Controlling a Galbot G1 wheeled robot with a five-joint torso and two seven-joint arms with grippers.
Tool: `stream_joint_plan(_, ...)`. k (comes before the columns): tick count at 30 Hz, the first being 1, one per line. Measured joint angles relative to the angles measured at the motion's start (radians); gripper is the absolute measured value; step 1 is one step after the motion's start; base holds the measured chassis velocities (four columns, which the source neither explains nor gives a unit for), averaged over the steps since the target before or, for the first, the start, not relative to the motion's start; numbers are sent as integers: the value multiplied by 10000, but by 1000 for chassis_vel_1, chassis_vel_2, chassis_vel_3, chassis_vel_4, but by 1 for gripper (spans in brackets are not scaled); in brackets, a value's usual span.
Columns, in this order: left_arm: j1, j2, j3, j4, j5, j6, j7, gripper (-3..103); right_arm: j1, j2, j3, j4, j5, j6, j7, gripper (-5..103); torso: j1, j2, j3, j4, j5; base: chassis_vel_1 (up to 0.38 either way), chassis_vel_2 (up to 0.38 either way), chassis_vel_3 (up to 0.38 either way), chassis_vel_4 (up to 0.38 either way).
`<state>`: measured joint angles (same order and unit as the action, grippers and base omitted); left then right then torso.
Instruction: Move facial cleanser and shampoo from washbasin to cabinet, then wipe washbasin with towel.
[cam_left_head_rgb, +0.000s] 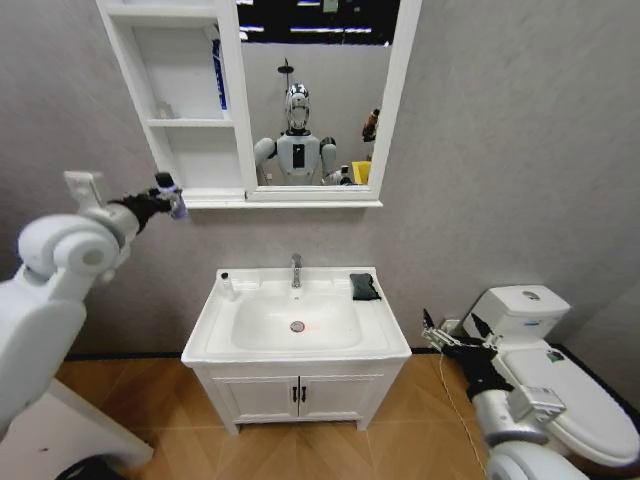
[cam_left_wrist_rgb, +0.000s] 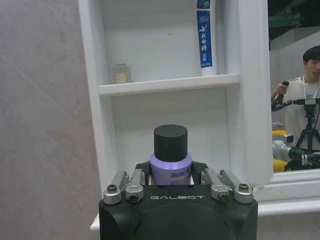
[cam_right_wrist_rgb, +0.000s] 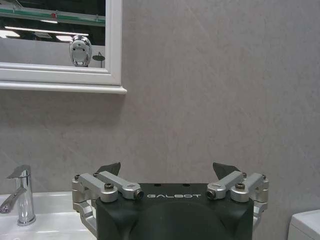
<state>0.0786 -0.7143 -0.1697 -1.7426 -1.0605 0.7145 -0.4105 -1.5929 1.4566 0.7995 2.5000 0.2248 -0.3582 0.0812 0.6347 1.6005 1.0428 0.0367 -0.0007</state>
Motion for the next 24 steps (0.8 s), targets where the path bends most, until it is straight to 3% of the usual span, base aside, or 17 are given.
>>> stream_joint_plan(2,-659,-247,497,507,222,-104,132,43,-11,2,14,0,0,0,9,100,2,0,0,1,4,0,0,0,0)
stream_joint_plan(4,-1825,-1042,1307,1554,492,-196,273,43,-70,29,54,0,-1,26,21,100,0,1,-1,2,10,0,0,0,0)
stream_joint_plan(7,-2256,-1495,1521,2149,826,-244,428,43,-125,47,82,0,-1,73,24,100,2,0,0,0,7,0,0,0,0)
stream_joint_plan(9,-2899,-2269,1794,3306,1486,-368,724,43,-211,83,125,0,2,182,25,100,2,0,-1,-2,11,0,0,0,0)
stream_joint_plan(13,-3227,-2824,1888,4465,2146,-521,929,43,-232,100,152,0,8,268,27,100,1,0,-2,3,12,0,0,0,0)
stream_joint_plan(15,-3450,-3509,1832,5962,3290,-892,1118,43,-236,104,162,0,22,345,26,100,3,-1,0,5,4,0,0,0,0)
stream_joint_plan(16,-3450,-3509,1832,5962,3290,-892,1118,43,-236,104,162,0,22,345,26,100,3,-1,0,5,4,0,0,0,0)
stream_joint_plan(20,-3703,-4081,1492,7266,4597,-1236,1397,43,-247,53,240,0,49,425,27,100,1,0,-1,5,7,0,0,0,0)
stream_joint_plan(24,-3933,-4497,1159,8063,5106,-1279,1413,43,-232,31,251,0,54,457,27,100,0,1,-2,3,8,0,0,0,0)
